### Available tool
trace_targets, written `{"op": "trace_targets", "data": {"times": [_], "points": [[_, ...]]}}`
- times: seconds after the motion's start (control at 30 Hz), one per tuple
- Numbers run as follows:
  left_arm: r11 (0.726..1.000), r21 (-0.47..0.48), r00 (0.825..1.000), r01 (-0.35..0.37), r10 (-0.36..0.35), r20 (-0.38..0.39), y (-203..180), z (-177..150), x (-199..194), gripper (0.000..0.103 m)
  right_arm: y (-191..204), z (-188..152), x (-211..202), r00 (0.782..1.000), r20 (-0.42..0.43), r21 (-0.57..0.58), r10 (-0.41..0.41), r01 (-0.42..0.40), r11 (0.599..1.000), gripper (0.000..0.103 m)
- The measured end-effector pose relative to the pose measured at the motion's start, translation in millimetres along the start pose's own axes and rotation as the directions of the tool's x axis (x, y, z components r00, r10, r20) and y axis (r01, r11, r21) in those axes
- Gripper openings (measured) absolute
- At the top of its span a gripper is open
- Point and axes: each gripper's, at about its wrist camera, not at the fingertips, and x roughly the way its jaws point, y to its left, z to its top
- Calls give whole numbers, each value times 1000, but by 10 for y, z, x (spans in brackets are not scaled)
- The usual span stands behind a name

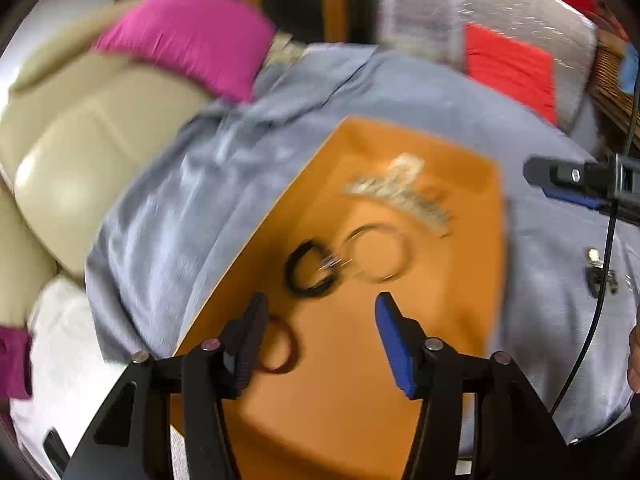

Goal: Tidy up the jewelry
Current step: 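Open the left gripper over the box while the right releases the silver bangle, then close the left gripper on the brown fabric ring while the right grasps the gold brooch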

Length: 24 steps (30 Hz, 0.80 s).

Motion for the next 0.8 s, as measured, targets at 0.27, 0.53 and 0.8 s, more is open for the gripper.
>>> {"op": "trace_targets", "data": {"times": [0.27, 0.53, 0.8], "points": [[971, 209, 987, 112, -133, 91, -1109, 187, -385, 67, -1401, -441, -1206, 988, 116, 208, -102, 76, 975, 57], [893, 350, 951, 283, -310, 23, -2374, 162, -87, 69, -2758, -896, -1858, 981, 137, 509, -139, 50, 859, 57], [841, 400, 930, 365, -351, -111, -3034, -39, 439, 69, -3332, -1147, -1827, 992, 77, 637, -98, 26, 770, 57]]}}
